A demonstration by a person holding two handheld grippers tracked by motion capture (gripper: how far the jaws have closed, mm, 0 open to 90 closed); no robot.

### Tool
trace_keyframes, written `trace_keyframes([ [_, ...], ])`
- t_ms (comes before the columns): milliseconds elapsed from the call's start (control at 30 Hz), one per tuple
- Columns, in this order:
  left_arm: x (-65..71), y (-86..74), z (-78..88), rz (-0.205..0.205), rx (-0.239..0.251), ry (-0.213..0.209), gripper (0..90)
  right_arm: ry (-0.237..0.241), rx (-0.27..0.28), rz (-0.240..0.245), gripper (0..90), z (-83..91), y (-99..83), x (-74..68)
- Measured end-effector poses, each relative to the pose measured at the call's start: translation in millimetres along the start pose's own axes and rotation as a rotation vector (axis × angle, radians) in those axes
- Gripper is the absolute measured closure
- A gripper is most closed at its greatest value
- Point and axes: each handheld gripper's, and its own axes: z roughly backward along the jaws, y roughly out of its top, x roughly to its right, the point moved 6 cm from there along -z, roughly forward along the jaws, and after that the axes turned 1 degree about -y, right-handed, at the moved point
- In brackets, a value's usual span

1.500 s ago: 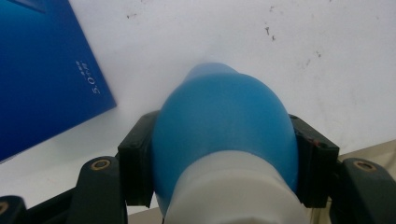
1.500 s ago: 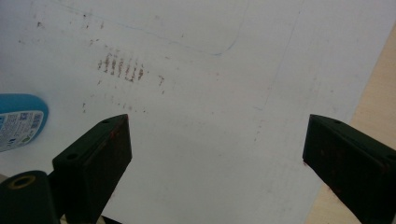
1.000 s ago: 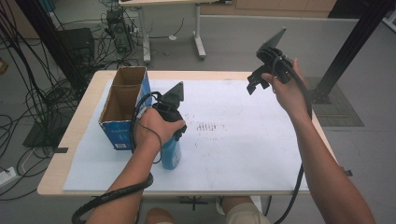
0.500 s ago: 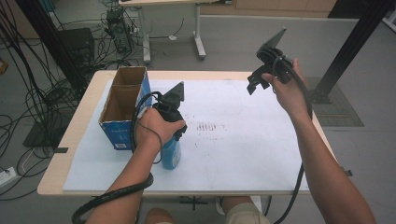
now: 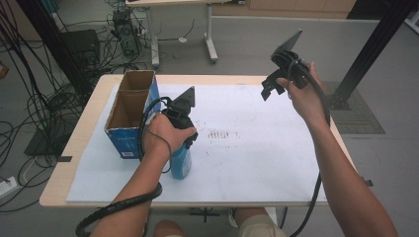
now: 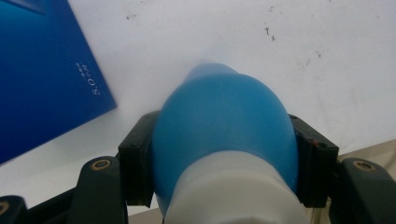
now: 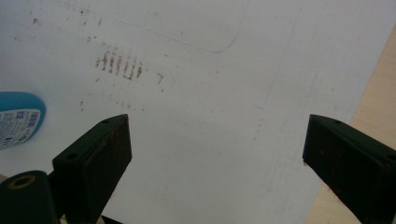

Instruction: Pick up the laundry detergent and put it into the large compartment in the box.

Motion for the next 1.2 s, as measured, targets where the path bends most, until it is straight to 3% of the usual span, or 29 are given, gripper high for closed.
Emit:
trace_keyframes([
  [1200, -0.5, -0.4, 0.1, 0.001, -0.002, -0.004, 37.5, 0.001, -0.004, 0.003, 7.9, -3.4, -1.2, 0.7],
])
